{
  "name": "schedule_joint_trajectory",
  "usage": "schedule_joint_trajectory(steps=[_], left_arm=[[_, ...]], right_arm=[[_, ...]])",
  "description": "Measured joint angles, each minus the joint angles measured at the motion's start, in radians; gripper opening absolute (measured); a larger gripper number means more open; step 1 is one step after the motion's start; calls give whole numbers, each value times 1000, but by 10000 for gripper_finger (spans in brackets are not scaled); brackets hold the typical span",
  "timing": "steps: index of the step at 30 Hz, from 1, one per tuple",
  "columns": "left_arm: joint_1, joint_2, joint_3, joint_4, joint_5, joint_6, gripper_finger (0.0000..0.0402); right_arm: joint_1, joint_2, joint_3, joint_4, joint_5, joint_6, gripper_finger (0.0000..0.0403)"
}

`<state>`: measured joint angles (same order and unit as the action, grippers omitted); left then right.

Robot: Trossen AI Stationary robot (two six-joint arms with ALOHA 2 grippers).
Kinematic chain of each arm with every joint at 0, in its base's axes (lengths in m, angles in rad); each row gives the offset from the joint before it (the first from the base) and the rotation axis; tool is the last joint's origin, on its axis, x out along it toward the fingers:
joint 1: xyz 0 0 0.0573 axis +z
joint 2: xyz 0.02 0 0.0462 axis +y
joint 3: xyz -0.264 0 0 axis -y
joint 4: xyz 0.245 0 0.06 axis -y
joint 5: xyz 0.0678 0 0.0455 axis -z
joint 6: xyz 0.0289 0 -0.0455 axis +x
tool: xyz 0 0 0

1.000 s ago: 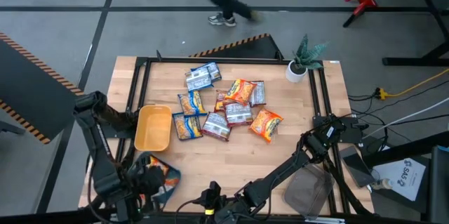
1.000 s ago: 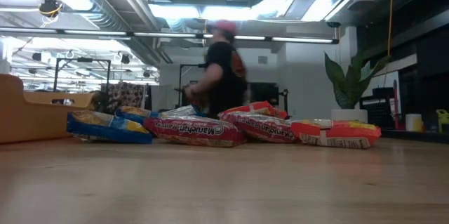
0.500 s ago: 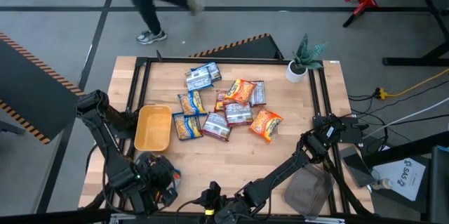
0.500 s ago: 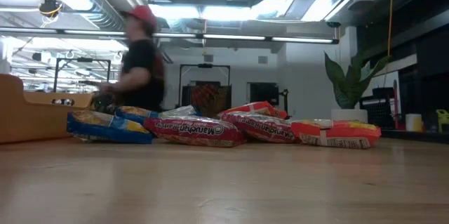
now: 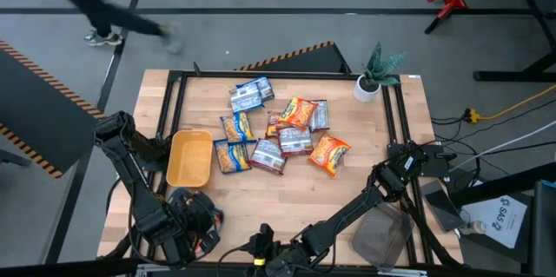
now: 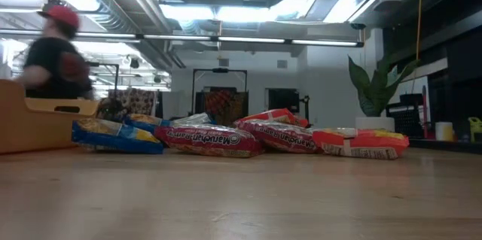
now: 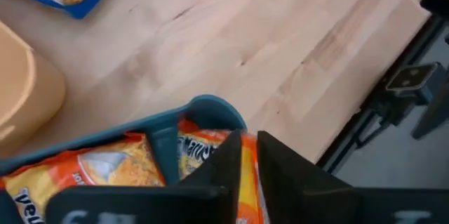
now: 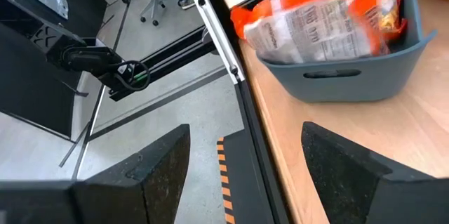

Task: Sort Maruchan noodles
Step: Put the orange noodle pack into the blue bin

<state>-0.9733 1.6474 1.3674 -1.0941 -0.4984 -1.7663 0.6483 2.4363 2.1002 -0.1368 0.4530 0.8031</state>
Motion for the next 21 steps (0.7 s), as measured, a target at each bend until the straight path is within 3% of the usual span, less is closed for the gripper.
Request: schedule_joint_trajectory(steps=[6,13,17,21], left_arm=[[0,0,0,6,23,75,103],[29,-22,25,-5,49,151,112],[59,-87,70,-5,-18,253,114],[92,-168,121,-6,-209,399,112]], right_arm=[[0,0,0,9,0,1,260],[-14,-41,-1,-6,-95,4,259],[-35,-144,-1,-158,-129,-24,259],[-42,-269,-1,-439,-12,-49,259]])
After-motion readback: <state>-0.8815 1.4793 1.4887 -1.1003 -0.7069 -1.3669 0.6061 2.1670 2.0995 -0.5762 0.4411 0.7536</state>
